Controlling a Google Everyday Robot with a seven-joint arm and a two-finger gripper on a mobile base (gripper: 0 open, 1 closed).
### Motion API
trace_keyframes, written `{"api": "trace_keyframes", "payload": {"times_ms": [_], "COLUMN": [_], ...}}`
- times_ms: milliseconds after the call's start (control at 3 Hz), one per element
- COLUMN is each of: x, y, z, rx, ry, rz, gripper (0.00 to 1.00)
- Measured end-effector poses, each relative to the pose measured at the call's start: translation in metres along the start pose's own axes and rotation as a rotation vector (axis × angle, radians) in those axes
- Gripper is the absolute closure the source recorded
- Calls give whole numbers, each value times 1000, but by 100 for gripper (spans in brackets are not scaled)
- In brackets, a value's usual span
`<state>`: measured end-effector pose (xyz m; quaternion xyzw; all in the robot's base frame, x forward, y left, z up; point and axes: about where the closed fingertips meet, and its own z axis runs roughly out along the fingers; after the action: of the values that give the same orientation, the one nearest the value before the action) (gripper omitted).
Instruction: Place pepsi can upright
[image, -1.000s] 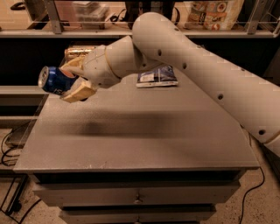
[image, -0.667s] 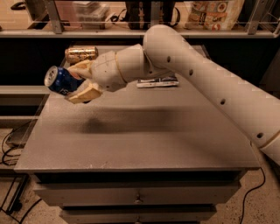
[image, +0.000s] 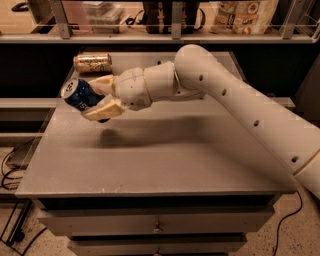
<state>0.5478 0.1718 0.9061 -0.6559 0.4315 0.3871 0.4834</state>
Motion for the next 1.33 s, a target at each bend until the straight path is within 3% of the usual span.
{"api": "trace_keyframes", "payload": {"times_ms": [667, 1333], "x": [0, 8], "y": [2, 5], "z": [-3, -10], "rx": [15, 77], "ry": [3, -37], "rz": [17, 79], "gripper": [100, 100]}}
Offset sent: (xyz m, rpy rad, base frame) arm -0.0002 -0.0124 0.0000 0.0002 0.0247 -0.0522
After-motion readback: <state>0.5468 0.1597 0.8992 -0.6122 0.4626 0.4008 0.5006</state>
